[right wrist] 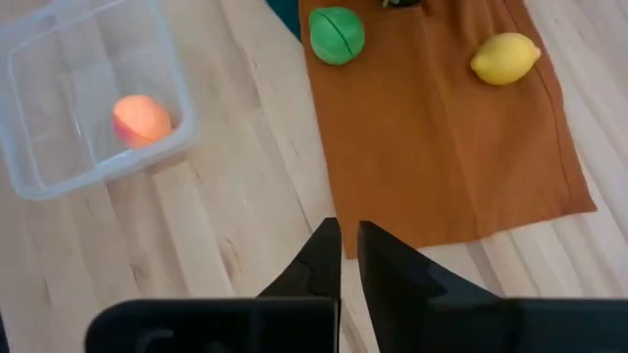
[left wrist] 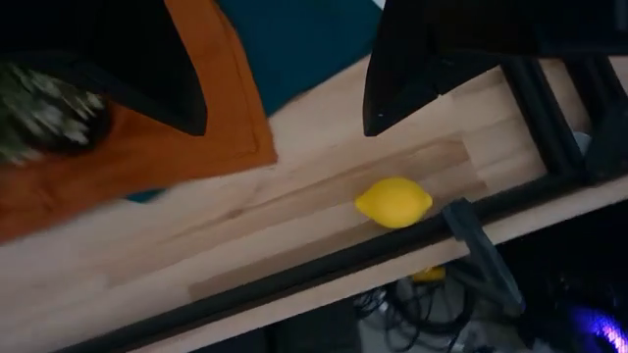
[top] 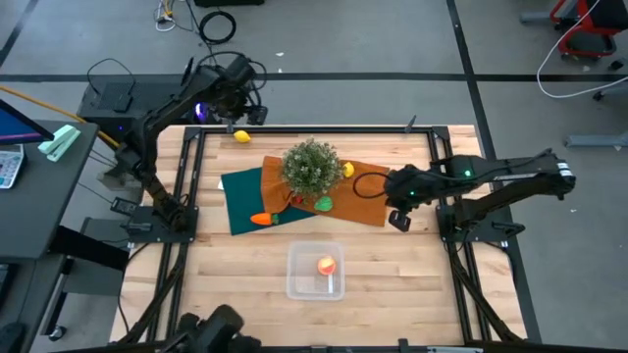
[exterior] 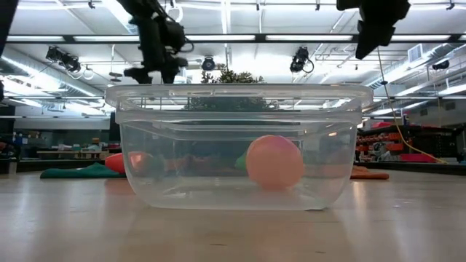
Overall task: Pick and placing Produce into tupperware
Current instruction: Put the top lemon into the transparent bin
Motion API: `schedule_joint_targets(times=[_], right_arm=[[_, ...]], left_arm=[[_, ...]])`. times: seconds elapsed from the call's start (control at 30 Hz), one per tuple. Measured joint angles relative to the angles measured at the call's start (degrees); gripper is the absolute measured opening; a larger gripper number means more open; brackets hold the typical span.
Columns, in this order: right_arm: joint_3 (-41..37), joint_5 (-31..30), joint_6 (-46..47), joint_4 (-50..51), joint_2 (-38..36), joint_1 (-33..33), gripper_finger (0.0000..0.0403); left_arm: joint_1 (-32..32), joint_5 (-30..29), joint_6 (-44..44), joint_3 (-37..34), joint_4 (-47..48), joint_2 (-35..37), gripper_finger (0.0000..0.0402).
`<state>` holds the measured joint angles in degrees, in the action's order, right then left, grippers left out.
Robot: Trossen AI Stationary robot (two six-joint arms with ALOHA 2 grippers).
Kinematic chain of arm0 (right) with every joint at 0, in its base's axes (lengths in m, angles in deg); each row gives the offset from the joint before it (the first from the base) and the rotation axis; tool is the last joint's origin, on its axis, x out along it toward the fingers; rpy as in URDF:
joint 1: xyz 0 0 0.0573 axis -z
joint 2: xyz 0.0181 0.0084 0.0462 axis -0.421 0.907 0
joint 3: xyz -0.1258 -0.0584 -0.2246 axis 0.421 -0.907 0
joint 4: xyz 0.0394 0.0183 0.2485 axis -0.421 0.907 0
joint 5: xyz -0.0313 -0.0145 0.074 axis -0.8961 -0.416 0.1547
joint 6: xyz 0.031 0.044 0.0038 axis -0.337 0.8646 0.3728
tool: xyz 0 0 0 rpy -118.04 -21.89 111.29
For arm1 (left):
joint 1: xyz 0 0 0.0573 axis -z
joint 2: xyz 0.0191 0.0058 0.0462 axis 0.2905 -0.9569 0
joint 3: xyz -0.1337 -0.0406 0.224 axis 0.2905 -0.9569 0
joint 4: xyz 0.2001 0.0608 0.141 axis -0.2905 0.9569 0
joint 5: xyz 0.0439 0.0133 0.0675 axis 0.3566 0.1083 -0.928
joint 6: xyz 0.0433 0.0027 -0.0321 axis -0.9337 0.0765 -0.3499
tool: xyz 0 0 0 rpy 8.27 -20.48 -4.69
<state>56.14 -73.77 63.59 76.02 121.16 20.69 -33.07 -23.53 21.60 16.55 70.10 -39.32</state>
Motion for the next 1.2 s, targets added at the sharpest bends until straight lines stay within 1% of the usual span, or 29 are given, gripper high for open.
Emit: schedule_joint_targets(times=[0.23, 0.4, 0.57, 0.73, 0.87, 0.93, 1.07, 1.13, 1.2], right_arm=[[-1.31, -1.77, -3.84, -0.12, -2.52, -0.02, 0.0023], [-1.31, -3.8, -7.06, -0.1, -3.03, 1.21, 0.0045], [-1.31, -3.82, -8.48, -0.32, -3.01, 4.5, 0.0076], [-1.34, -3.75, -8.44, -3.2, -2.99, 7.55, 0.0109], [-1.34, -2.78, -6.66, -7.08, -2.97, 8.99, 0.0132], [-1.34, -2.67, -6.23, -8.66, -2.97, 9.35, 0.0141], [-1.34, -2.55, -5.38, -11.33, -2.6, 10.14, 0.0153], [-1.34, -2.55, -3.82, -11.75, -2.47, 10.41, 0.0156], [-1.34, -2.54, -2.87, -12.64, -2.16, 10.52, 0.0157]], left_arm=[[-0.65, -2.74, 6.58, 0.0, -0.15, -7.98, 0.0282], [-1.38, -3.5, 10.62, -0.02, -0.14, -12.39, 0.0282], [-1.75, -4.57, 12.75, -0.02, -0.39, -13.99, 0.0287], [-3.77, -7.3, 12.56, -0.02, -0.8, -14.03, 0.0316], [-6.05, -7.61, 7.16, -0.02, -0.76, -14.03, 0.0346], [-6.65, -8.49, 3.02, -0.02, -0.81, -14.03, 0.0358], [-6.6, -11.56, -10.68, -0.11, -2.45, -14.03, 0.0373], [-6.1, -11.61, -19.04, -0.59, -4.93, -14.03, 0.0376], [-5.89, -10.78, -25.26, -0.66, -5.27, -14.07, 0.0376]])
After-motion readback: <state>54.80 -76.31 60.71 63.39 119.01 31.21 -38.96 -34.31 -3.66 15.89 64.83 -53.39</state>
